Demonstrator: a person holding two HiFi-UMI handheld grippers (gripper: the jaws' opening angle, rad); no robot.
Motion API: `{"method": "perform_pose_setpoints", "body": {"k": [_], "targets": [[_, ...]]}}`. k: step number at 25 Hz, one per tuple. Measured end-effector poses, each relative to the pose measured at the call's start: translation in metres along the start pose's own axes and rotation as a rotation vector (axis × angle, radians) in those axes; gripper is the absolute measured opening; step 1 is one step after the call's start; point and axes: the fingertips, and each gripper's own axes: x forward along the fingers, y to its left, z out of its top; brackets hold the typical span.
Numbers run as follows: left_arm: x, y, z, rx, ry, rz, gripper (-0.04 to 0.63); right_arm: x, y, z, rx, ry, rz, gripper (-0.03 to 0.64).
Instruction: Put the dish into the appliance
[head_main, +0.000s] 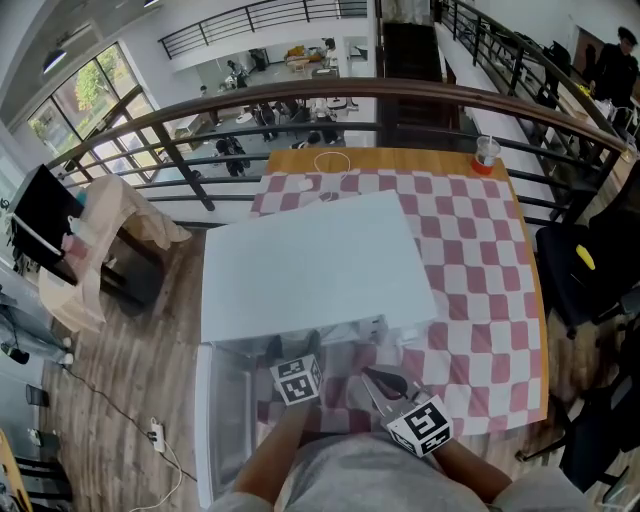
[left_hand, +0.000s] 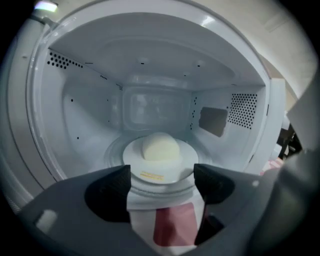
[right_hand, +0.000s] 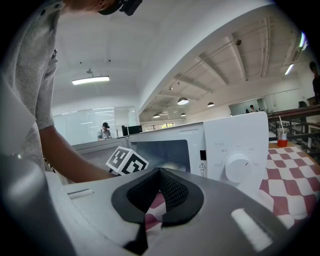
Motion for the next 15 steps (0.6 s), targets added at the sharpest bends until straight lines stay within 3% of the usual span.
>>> {"method": "perform_pose_setpoints", "body": {"k": [15], "targets": [[0.023, -0.004, 0.013, 0.038, 0.036, -0.065, 0.362, 0.002, 0.002, -0.001, 0.000, 0.007, 0.003, -0.002]]}}
